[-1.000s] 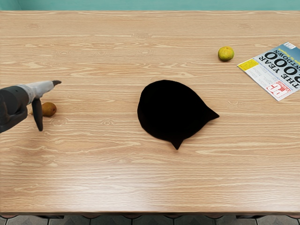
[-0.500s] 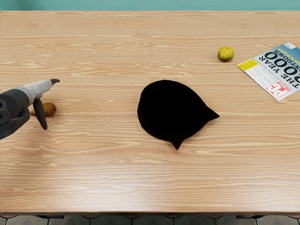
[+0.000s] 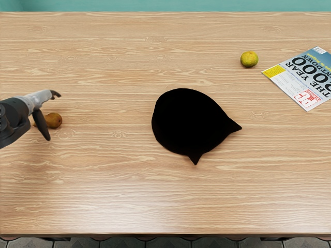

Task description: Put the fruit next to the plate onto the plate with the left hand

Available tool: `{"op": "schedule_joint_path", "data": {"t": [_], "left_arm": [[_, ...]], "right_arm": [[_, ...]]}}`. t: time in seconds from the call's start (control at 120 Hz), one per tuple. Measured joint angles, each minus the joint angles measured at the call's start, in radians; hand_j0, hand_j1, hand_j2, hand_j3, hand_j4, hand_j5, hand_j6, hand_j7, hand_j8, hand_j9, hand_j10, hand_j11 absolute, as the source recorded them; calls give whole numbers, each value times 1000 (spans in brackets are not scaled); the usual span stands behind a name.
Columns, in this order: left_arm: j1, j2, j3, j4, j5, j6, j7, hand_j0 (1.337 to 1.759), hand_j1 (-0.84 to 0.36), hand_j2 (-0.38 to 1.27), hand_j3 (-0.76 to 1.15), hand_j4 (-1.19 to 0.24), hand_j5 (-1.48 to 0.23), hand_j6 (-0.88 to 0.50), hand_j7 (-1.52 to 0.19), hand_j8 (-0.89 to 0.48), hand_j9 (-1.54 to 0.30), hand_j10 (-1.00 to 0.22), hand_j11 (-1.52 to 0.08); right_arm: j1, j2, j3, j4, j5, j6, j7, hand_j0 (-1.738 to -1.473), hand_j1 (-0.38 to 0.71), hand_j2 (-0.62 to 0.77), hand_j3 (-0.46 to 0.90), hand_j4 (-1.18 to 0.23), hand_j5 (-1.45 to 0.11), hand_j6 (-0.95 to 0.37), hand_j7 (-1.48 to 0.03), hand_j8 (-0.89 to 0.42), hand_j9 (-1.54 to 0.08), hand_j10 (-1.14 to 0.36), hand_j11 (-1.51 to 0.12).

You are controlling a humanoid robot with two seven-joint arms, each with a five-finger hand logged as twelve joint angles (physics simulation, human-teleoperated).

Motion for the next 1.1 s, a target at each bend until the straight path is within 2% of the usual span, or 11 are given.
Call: {"op": "schedule_joint_path", "data": {"t": [0.317, 0.683, 1.1], "left_arm": [[-8, -46, 0, 15, -1, 0, 0, 1658, 82, 49, 0, -231, -293, -233, -293, -232, -293, -230, -292], [0, -49, 0, 17, -2, -1, 0, 1658, 26, 59, 0, -277, -354, -279, -354, -279, -354, -277, -353], [0, -38, 3, 51, 0, -6, 0, 1658, -13, 65, 0, -310, -397, -311, -397, -311, -397, -310, -396]], "right_arm": [[-1, 0, -1, 0, 0, 0, 0, -1658, -317, -6, 0, -27, -35, -27, -35, -27, -35, -27, -35], [-2, 0, -1, 0, 0, 0, 0, -1658, -316, -6, 0, -27, -35, -27, -35, -27, -35, -27, -35], [-2, 0, -1, 0, 0, 0, 0, -1658, -316, -6, 0, -27, -35, -27, -35, -27, -35, -27, -35]]}}
